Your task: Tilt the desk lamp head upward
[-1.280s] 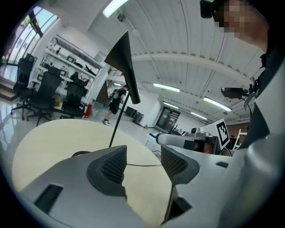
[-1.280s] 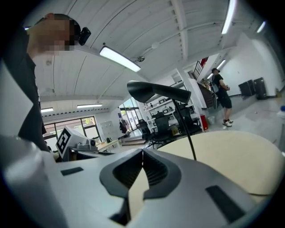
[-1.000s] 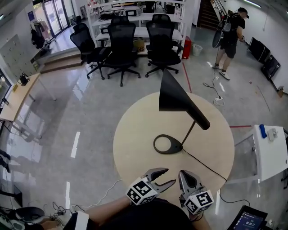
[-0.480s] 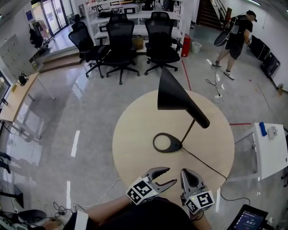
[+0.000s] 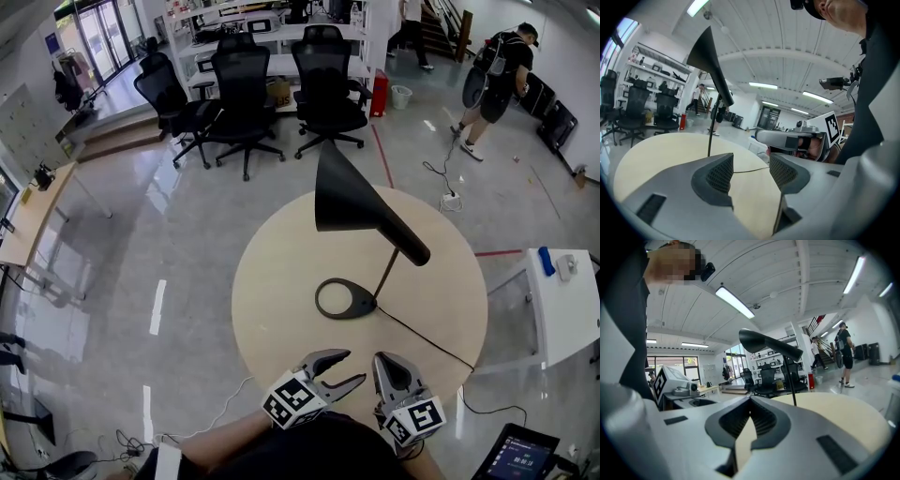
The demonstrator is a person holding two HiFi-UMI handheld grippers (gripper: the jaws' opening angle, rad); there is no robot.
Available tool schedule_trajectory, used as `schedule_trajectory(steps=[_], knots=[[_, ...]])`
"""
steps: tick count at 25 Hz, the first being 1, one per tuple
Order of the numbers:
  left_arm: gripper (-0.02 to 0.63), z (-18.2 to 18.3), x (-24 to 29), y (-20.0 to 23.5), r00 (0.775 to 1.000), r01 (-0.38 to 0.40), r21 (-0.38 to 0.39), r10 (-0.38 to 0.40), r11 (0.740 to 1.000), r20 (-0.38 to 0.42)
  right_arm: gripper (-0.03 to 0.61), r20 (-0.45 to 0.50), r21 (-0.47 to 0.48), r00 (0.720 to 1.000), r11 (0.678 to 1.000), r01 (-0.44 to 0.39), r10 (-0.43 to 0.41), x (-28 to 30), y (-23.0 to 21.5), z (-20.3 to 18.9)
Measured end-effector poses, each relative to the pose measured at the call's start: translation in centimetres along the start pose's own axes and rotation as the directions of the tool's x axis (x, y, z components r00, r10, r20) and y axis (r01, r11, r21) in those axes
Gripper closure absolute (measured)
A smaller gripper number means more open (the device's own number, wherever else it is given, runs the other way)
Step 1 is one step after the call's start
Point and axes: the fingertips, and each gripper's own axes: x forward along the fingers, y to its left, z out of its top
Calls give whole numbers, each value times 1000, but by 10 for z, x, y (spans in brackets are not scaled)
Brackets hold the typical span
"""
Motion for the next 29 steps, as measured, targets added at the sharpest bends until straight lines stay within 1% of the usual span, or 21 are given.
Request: schedule_trajectory(steps=[11,20,25,29], knots=[[364,-2,-2,0,1000,-8,-5,8,1000,-6,574,4,15,1000,1000,12,-12,-3,-1,0],[364,2,-3,2,1000,0,-12,0,1000,-10,574,5,33,1000,999,24,-24,0,-5,1],[364,17,-9,18,999,-34,-6,34,999,28,574,19,-4,1000,1000,-8,9,19,-4,14],[364,34,-15,46,990,-120,-14,120,993,70,574,20,-50,995,994,-94,95,51,-3,30]])
